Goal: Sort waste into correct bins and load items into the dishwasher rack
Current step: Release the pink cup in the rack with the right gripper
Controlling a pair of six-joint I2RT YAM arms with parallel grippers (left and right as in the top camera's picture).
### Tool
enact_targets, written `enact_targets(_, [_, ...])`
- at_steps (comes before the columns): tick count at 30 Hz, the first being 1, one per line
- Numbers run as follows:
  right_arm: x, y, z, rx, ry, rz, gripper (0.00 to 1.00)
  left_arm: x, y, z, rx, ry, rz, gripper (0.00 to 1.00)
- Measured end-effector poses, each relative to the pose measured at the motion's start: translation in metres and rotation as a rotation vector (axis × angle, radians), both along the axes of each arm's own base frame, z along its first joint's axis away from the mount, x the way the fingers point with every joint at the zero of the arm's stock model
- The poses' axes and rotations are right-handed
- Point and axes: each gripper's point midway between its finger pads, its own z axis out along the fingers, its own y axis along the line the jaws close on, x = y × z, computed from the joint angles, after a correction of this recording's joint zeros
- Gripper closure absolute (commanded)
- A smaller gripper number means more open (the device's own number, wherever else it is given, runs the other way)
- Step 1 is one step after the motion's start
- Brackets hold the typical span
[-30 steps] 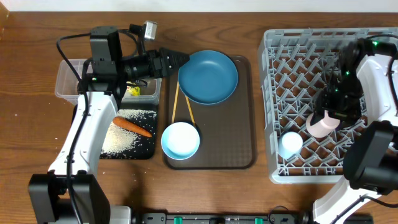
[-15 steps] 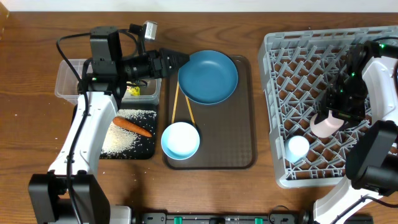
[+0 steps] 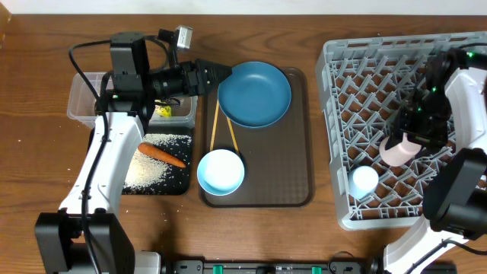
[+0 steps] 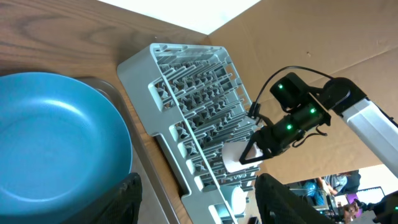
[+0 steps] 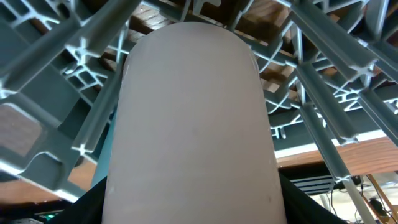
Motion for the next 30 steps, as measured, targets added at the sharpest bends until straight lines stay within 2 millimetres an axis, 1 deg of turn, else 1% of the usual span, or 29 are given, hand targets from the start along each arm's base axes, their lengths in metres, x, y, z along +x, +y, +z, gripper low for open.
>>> enact_targets(6, [0.003, 0.000, 0.008, 0.002, -0.011, 0.002, 0.99, 0.000, 0.000, 0.000, 0.000, 0.000, 0.000, 0.41])
enact_targets(18, [0.002, 0.000, 0.011, 0.004, -0.009, 0.007, 0.99, 0.000, 0.000, 0.000, 0.000, 0.000, 0.000, 0.41])
enact_targets(26, [0.008, -0.001, 0.027, -0.003, -0.040, 0.010, 0.99, 0.000, 0.000, 0.000, 0.000, 0.001, 0.000, 0.41])
enact_targets(30, [0.009, -0.002, 0.030, -0.007, -0.043, 0.011, 0.99, 0.000, 0.000, 0.000, 0.000, 0.002, 0.000, 0.41])
